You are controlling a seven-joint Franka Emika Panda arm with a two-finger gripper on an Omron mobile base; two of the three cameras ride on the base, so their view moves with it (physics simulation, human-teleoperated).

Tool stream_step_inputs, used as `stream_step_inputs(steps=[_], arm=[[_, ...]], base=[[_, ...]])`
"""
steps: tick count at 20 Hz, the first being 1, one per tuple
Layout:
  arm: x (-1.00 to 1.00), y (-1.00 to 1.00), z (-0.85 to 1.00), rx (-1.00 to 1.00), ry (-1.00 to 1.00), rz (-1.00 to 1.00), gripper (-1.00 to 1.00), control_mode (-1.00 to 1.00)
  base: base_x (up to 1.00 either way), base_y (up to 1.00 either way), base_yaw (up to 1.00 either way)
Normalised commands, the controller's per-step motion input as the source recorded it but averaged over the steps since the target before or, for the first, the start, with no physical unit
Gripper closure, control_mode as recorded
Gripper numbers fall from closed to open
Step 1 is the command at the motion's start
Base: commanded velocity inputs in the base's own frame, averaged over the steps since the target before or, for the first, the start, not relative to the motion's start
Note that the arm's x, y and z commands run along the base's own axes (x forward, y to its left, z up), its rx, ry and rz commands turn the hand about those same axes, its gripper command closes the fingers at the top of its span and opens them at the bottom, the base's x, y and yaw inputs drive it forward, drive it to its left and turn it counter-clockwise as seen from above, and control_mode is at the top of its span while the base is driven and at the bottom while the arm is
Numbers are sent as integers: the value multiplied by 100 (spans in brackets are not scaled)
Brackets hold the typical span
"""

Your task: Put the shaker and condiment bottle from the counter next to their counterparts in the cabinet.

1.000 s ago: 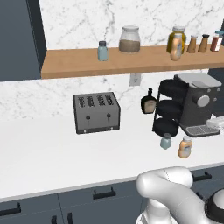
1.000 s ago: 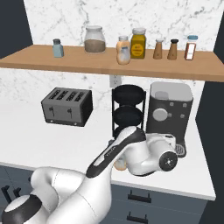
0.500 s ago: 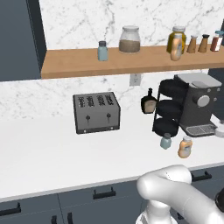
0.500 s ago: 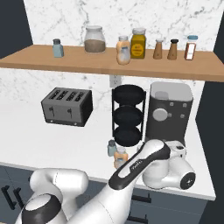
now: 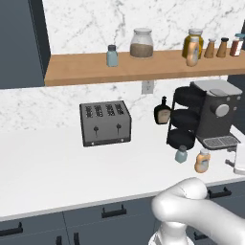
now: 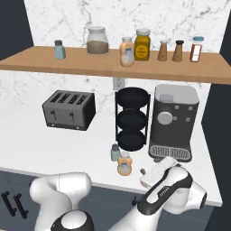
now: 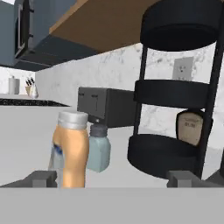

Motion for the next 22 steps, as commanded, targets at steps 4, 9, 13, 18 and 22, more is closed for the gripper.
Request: stream_step_inputs(steps=[4, 9, 13, 18, 22], arm=[[9, 0, -4, -9, 4, 37, -100, -100], [33, 1, 0, 0, 7, 0, -100, -100], [18, 54, -1, -5, 3, -3, -100, -100], [1, 39, -11, -19, 5, 4, -100, -100], [-15, 3, -4, -17, 0, 7, -100, -100]], base=[[0, 0, 0], [0, 0, 0], [0, 0, 0], [0, 0, 0], [0, 0, 0]])
